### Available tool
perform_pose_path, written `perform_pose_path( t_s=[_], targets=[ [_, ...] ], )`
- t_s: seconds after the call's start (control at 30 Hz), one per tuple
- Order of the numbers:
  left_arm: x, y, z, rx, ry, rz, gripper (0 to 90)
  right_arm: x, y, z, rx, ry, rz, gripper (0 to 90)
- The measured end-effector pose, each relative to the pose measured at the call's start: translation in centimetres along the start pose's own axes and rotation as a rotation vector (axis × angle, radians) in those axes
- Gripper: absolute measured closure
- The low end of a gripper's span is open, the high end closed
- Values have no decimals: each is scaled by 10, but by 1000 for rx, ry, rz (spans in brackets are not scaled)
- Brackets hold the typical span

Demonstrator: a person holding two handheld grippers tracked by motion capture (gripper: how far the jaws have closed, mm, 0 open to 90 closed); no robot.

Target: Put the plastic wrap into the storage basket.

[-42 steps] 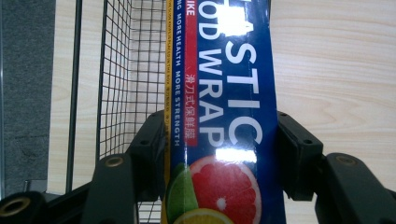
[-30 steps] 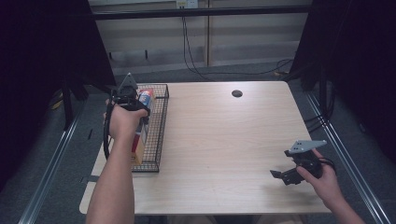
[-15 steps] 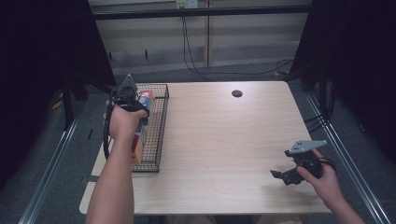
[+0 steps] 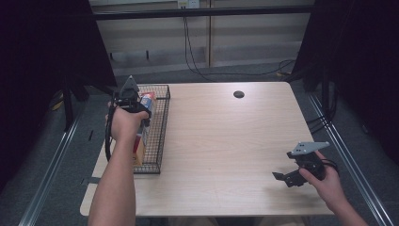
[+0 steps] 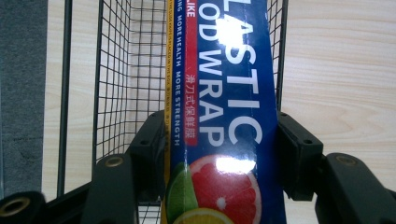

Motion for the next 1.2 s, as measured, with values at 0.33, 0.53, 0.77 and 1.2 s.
perform_pose_path(
  t_s=[0.33, 0.53, 0.77, 1.2],
  targets=[
    [-1, -6, -1, 4, -3, -7, 441, 1, 0, 1, 1, -1, 5, 26],
    [1, -10, -1, 9, -3, -9, 441, 1, 1, 1, 1, -5, 4, 26],
    [4, -16, -1, 16, -2, 1, 441, 1, 1, 1, -1, -1, 1, 26],
    [9, -24, -3, 26, 4, 0, 441, 1, 1, 1, -2, -1, 1, 26]
  ],
)
Point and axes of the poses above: each handheld gripper's, and its own axes: y roughly backward along the jaws, z roughly out of its top, x roughly to its left, the point moved 2 cm from there along -y, roughly forward along the jaws, and after that the axes turned 10 degrees about -x, right-handed, at the moved point
